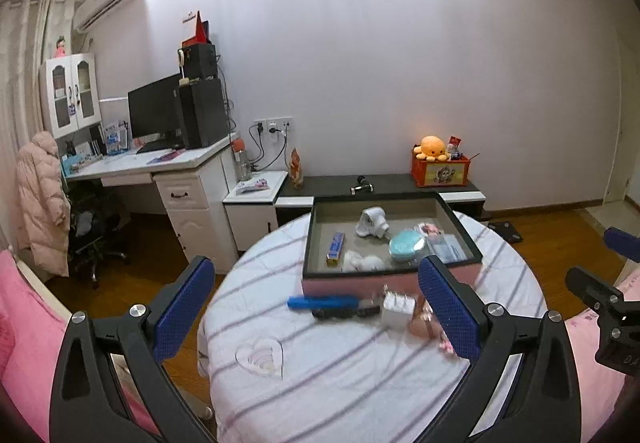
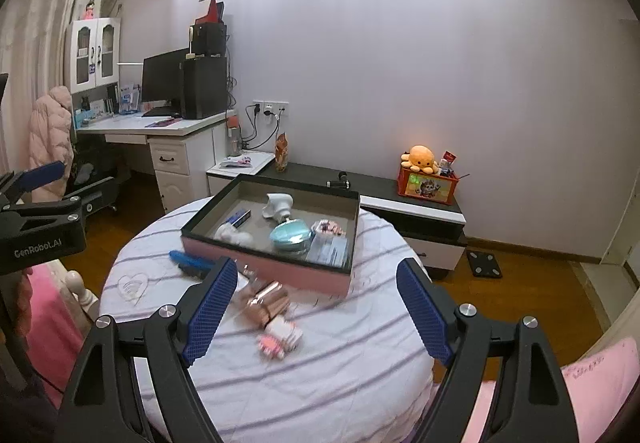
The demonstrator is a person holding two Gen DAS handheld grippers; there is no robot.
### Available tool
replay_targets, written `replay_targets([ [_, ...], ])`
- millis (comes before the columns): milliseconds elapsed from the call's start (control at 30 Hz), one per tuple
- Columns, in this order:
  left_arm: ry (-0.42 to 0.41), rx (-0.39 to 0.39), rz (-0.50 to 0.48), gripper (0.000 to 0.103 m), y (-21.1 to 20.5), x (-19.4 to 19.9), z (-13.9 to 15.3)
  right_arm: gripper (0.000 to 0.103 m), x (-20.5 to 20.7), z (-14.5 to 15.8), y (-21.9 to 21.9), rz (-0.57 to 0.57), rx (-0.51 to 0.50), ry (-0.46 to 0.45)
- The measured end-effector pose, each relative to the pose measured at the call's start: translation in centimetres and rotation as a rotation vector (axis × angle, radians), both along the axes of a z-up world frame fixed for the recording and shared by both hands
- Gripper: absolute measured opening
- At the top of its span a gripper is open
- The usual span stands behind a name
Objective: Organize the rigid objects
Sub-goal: 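Withdraw both tools from the box back over the table, then grasp the white charger plug with the left tool while the right tool grasps the white-pink block kitty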
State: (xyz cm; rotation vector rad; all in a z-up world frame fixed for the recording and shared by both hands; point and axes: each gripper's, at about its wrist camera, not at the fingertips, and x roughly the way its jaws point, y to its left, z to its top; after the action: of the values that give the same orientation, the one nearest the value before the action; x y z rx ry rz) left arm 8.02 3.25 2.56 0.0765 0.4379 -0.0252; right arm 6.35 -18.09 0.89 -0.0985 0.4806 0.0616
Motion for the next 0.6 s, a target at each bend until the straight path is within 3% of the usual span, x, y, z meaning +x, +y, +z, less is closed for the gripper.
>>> replay_targets([
  [133, 0.051, -0.01, 0.008, 0.103, 0.1, -1.0, -1.6, 0.084, -2.3, -1.1, -0.1, -0.024, 0.024, 0.005],
  [600, 0.069, -0.016, 0.014, 0.103, 0.0, -1.6, -2.0, 0.084, -4.8, -1.0, -0.3, -0.044, 0.006, -0.021],
])
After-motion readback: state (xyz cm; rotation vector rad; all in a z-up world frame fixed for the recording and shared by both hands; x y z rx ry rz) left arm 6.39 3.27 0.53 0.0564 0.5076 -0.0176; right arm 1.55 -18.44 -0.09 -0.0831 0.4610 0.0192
